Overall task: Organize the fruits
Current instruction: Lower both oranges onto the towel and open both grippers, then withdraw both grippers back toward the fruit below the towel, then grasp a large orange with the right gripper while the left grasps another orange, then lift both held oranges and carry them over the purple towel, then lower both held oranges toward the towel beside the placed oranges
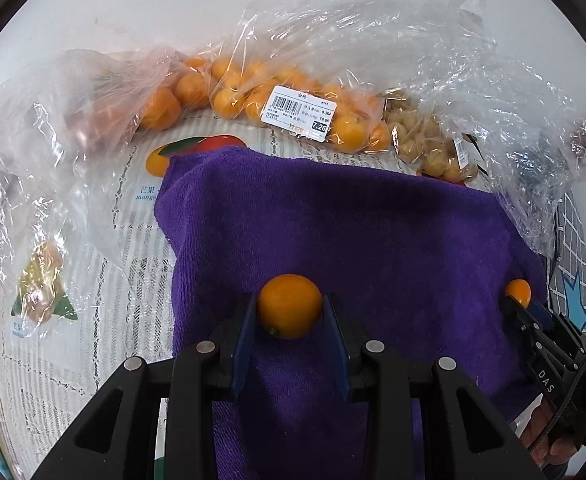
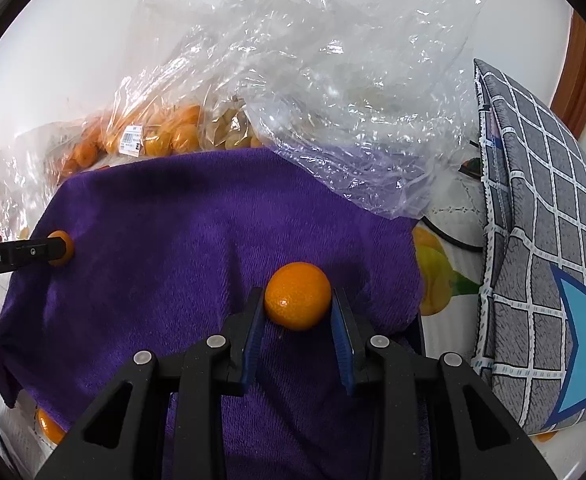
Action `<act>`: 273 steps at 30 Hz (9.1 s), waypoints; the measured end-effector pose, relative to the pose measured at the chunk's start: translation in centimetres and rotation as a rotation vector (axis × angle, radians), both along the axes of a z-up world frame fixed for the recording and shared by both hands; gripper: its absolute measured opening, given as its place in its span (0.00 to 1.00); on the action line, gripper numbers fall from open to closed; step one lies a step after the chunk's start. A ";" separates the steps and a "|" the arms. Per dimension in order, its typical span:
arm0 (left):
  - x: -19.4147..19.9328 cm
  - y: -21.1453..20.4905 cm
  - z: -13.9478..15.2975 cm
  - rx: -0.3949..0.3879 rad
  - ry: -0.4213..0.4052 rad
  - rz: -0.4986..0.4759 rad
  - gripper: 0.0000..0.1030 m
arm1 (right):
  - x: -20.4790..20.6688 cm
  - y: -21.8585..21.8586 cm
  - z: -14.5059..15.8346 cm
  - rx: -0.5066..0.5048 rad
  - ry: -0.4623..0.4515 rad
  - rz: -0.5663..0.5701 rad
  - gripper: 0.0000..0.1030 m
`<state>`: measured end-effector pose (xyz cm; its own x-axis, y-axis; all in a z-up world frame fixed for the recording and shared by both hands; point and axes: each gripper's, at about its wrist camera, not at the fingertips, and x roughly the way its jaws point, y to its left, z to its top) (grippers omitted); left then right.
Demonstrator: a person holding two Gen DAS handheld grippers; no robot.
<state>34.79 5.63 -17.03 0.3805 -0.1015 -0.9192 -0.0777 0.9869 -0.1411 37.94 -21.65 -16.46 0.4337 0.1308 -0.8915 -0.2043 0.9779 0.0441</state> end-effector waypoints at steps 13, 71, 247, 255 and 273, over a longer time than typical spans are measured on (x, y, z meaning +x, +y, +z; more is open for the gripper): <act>-0.3 -0.5 0.4 0.012 0.015 -0.003 0.40 | -0.4 0.4 0.9 -0.002 -0.007 0.005 0.52; -19.8 3.6 7.3 0.025 -0.250 0.039 0.69 | -18.5 -0.2 6.0 0.070 -0.066 0.040 0.42; -8.1 2.5 1.7 -0.154 -0.381 0.093 0.32 | -4.0 -3.0 2.0 0.091 -0.090 0.016 0.41; -7.8 1.9 1.3 -0.155 -0.351 0.064 0.32 | -4.0 -2.6 1.8 0.077 -0.083 0.026 0.41; -7.3 1.7 0.2 -0.134 -0.291 0.058 0.32 | -3.9 -2.1 1.5 0.034 -0.085 0.061 0.41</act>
<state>27.52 7.30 -16.79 0.6339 -0.1849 -0.7510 -0.0709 0.9530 -0.2945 34.00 -23.72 -14.99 0.4981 0.1892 -0.8463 -0.2678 0.9618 0.0574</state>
